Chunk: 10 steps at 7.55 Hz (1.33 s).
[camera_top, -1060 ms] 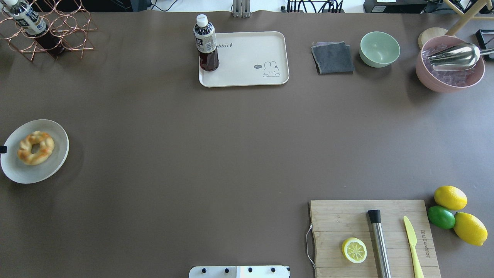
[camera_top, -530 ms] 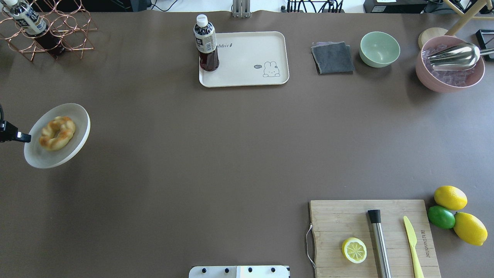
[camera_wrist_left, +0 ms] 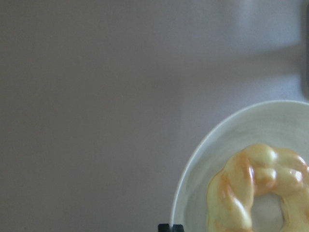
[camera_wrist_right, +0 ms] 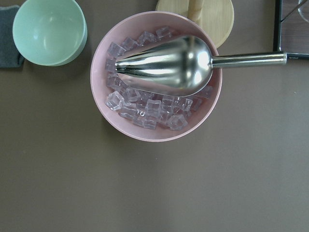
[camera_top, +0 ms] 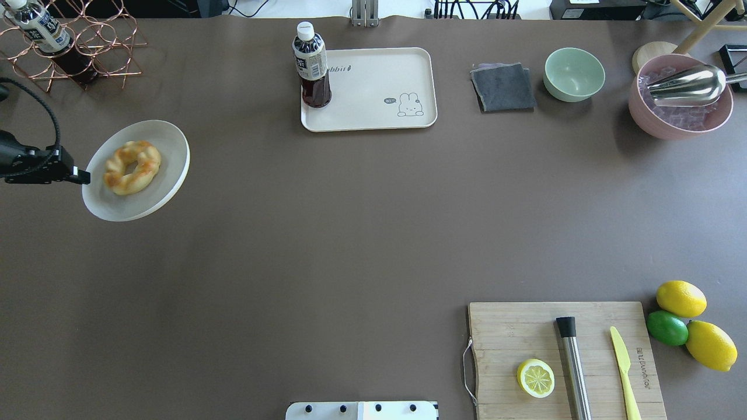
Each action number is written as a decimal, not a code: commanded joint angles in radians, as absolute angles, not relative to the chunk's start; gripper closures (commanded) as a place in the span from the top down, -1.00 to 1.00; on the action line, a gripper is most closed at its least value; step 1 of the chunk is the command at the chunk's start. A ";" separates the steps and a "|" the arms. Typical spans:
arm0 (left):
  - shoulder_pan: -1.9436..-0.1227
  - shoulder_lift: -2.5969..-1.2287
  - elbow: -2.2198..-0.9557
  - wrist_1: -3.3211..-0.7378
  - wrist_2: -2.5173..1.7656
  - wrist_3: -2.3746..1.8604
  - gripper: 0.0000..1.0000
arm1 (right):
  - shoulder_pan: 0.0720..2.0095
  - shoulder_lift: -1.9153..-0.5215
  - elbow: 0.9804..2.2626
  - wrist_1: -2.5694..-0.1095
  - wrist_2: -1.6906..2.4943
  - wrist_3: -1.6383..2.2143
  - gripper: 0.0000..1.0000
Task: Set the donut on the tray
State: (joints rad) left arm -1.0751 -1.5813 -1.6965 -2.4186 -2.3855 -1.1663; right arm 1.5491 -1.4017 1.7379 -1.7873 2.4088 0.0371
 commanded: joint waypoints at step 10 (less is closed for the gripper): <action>-0.687 -2.279 -1.812 -1.615 -1.907 -1.400 -1.00 | 1.080 -1.114 1.766 -1.477 2.407 0.841 1.00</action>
State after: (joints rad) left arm -0.7201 -2.2361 -1.8161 -1.6239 -1.9280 -1.3483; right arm 1.1572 -1.1193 1.7846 -1.6651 2.4169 0.6685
